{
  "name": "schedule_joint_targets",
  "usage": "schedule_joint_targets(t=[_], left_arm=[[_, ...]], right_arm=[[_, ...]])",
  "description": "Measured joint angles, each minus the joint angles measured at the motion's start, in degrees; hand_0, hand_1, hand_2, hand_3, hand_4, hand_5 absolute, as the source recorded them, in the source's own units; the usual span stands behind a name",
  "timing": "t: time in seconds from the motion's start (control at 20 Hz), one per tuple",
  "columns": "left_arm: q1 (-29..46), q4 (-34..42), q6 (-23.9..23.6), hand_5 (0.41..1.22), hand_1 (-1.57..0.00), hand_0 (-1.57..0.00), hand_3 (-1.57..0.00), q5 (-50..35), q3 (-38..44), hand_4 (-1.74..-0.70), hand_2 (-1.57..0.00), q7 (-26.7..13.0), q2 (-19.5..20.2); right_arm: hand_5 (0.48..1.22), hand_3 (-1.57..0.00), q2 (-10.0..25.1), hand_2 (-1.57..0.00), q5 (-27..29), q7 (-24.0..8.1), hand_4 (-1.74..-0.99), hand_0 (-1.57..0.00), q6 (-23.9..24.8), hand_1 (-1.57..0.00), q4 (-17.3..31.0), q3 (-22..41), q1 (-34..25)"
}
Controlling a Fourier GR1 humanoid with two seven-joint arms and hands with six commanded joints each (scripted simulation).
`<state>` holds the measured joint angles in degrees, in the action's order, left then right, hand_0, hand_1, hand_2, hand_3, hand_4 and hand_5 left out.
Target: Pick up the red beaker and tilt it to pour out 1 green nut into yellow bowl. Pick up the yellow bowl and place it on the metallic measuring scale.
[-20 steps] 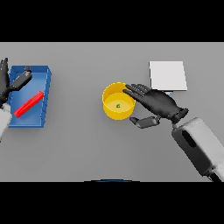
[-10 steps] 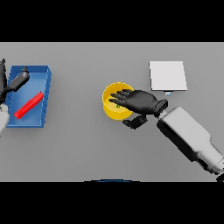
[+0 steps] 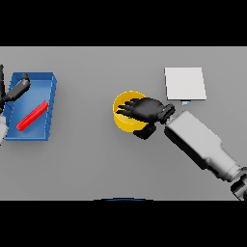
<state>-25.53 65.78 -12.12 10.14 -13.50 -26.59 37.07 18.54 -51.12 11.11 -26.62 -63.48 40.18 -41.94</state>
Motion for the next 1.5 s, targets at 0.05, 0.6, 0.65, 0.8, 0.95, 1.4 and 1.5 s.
schedule_joint_targets(t=[0.05,0.6,0.65,0.8,0.95,1.4,1.5], left_arm=[[0.36,-0.48,-0.12,0.698,0.00,0.00,0.00,0.00,0.09,-0.75,0.00,0.47,0.01],[0.42,0.06,-0.48,0.703,0.00,0.00,0.00,0.12,0.21,-0.76,0.00,0.56,0.20],[-0.09,-0.40,-0.37,0.701,0.00,0.00,0.00,0.04,0.52,-0.76,0.00,0.27,0.49],[-0.64,-1.48,0.10,0.695,0.00,0.00,0.00,0.12,0.22,-0.75,0.00,0.63,0.13],[-0.29,-0.41,-0.31,0.690,0.00,0.00,0.00,0.62,-0.22,-0.74,0.00,0.38,0.09],[-0.60,-0.41,0.19,0.692,0.00,0.00,0.00,0.75,-0.29,-0.73,0.00,0.58,0.59],[-0.70,-0.02,0.48,0.695,0.00,0.00,0.00,0.51,-0.13,-0.74,0.00,0.71,0.85]], right_arm=[[0.740,0.00,-0.17,0.00,-0.13,-0.02,-1.270,0.00,-0.02,0.00,1.12,0.06,-0.41],[1.064,-0.55,-1.50,-0.96,2.09,-0.29,-1.514,-0.99,-4.70,-0.98,3.23,-0.45,-0.52],[1.096,-0.71,-1.35,-1.08,2.29,0.00,-1.557,-1.11,-5.25,-1.10,3.02,-0.34,-0.62],[1.157,-1.12,-1.17,-1.20,3.09,-1.02,-1.647,-1.33,-6.65,-1.33,2.52,-0.27,-0.63],[1.188,-1.32,-0.18,-1.27,3.52,-0.12,-1.693,-1.45,-5.76,-1.45,1.74,0.15,-0.17],[1.217,-1.29,1.67,-1.39,5.19,-2.90,-1.735,-1.55,-7.47,-1.55,-2.85,-1.63,-0.75],[1.218,-1.25,2.60,-1.41,5.54,-3.82,-1.737,-1.56,-8.73,-1.56,-4.02,-2.91,-1.57]])
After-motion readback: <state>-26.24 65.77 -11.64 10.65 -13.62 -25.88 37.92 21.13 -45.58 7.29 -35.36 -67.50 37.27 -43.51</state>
